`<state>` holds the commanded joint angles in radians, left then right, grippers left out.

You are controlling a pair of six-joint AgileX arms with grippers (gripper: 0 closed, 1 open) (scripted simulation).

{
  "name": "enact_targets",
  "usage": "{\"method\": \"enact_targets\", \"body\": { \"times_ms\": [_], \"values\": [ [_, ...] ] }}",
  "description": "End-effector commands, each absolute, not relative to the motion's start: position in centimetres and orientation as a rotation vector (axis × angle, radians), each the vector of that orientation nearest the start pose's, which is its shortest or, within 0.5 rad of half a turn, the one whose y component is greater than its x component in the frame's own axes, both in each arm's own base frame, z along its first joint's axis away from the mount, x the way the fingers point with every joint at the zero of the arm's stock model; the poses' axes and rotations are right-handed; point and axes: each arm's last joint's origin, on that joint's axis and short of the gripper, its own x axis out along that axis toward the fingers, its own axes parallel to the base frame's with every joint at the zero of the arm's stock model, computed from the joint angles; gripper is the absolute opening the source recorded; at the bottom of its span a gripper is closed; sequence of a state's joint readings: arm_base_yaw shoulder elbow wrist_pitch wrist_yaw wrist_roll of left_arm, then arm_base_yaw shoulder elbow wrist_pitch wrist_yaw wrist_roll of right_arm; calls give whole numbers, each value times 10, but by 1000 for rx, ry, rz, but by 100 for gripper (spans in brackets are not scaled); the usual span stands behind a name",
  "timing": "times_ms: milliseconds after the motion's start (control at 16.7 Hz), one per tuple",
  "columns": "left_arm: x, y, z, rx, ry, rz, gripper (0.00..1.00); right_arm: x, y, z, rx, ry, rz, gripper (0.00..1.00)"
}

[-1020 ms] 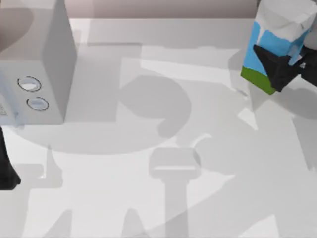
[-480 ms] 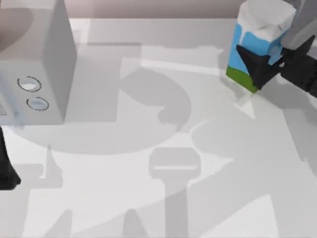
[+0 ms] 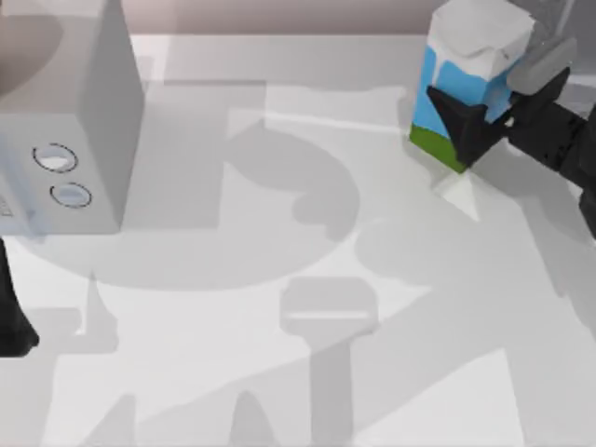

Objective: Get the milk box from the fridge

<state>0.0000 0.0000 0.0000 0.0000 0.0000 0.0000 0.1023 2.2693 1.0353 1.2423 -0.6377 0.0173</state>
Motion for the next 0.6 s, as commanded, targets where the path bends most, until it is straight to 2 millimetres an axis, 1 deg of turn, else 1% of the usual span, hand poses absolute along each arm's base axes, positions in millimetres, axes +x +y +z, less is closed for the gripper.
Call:
{"method": "enact_targets", "body": {
  "times_ms": [600],
  "values": [
    [106, -1, 160, 0, 0, 0, 100, 420, 66, 90, 2, 2, 766, 83]
  ]
}}
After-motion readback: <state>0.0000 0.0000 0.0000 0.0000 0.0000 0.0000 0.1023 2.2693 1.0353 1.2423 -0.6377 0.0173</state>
